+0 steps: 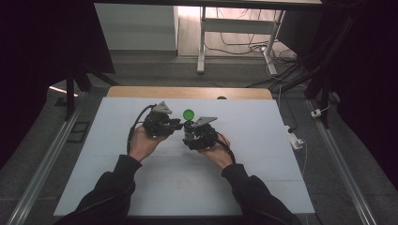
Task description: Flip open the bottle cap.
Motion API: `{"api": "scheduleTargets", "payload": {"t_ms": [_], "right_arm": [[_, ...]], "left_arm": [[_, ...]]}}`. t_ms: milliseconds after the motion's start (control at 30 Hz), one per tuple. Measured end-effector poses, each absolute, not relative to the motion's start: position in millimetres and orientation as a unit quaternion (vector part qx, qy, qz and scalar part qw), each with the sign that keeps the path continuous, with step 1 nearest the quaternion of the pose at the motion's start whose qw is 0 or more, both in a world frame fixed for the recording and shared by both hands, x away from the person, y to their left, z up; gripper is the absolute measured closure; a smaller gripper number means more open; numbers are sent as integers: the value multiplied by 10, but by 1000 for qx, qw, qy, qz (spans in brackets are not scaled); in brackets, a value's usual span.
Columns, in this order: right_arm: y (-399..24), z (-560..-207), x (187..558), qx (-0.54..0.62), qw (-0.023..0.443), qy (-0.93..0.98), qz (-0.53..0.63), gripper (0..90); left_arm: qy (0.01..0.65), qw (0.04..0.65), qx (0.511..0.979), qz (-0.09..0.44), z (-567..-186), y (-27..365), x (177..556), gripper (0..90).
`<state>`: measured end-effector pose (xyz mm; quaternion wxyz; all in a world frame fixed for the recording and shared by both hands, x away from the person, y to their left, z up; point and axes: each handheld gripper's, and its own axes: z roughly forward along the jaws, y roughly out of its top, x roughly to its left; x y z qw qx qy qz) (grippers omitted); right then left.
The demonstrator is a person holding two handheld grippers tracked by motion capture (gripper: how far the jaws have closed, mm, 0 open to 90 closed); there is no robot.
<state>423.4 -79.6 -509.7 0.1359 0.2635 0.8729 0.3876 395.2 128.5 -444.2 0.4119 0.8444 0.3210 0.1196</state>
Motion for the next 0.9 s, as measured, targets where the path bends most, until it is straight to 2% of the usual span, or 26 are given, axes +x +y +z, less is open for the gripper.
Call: {"api": "scheduleTargets", "payload": {"t_ms": [467, 767, 900], "right_arm": [[-943, -4978, 4115, 282, 112, 868, 393, 214], [-1017, -4931, 3997, 291, 87, 867, 396, 157], [-1030, -4888, 3926, 294, 92, 866, 394, 158]], "left_arm": [[329, 411, 845, 99, -4575, 1512, 3697, 439], [344, 421, 836, 77, -4622, 1637, 3544, 187], [352, 422, 833, 62, -4651, 1698, 3450, 149]]}}
